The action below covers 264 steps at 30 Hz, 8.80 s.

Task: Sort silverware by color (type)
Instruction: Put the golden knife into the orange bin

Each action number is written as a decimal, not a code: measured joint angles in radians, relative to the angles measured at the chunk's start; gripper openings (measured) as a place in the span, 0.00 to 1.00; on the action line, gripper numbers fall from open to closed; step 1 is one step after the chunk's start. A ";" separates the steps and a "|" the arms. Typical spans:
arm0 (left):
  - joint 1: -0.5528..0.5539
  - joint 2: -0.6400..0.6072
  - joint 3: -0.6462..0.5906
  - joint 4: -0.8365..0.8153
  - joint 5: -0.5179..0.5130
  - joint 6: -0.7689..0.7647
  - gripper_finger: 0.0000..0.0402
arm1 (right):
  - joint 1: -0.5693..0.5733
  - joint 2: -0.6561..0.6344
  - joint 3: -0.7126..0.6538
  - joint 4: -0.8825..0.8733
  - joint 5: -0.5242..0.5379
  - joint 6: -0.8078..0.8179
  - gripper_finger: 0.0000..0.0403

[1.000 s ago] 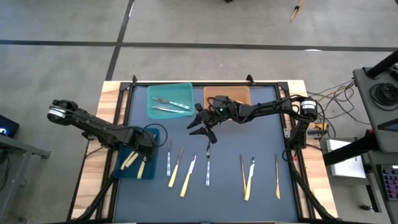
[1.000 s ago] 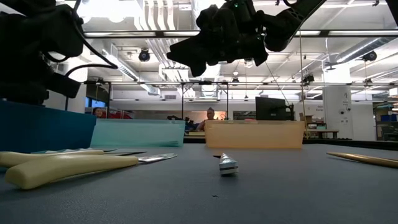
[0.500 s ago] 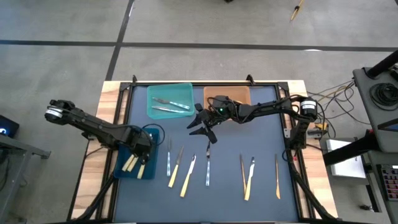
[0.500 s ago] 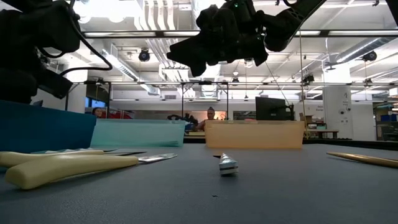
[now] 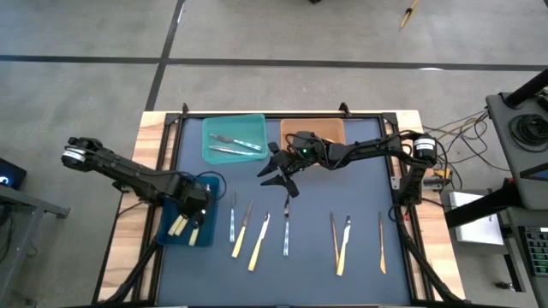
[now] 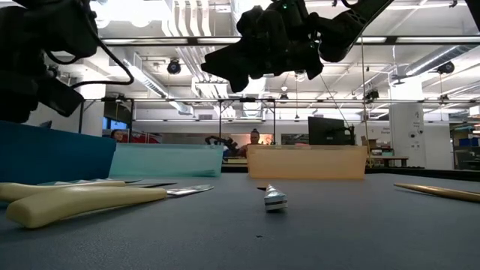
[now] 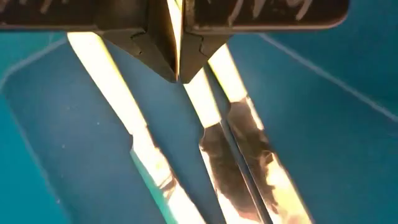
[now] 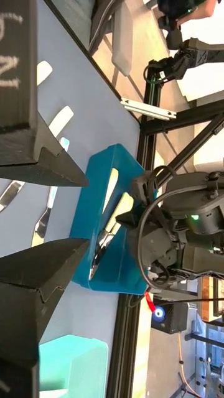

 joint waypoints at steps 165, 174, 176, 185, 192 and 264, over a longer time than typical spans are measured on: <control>0.193 -0.089 0.276 0.554 -0.417 1.415 0.00 | 0.435 -0.021 -0.005 -1.353 0.364 1.245 0.44; 0.193 -0.089 0.276 0.554 -0.417 1.415 0.00 | 0.430 -0.021 0.022 -1.355 0.365 1.242 0.50; 0.193 -0.089 0.276 0.554 -0.417 1.412 0.00 | 0.430 -0.021 0.033 -1.353 0.371 1.242 0.50; 0.193 -0.089 0.276 0.554 -0.417 1.402 0.00 | 0.430 -0.016 0.014 -1.248 0.394 1.266 0.50; 0.193 -0.089 0.276 0.554 -0.417 1.396 0.00 | 0.429 0.001 -0.006 -1.214 0.422 1.267 0.48; 0.295 -0.172 0.118 0.991 -0.128 1.407 0.00 | -0.190 -0.237 0.270 -0.717 0.536 -0.273 0.03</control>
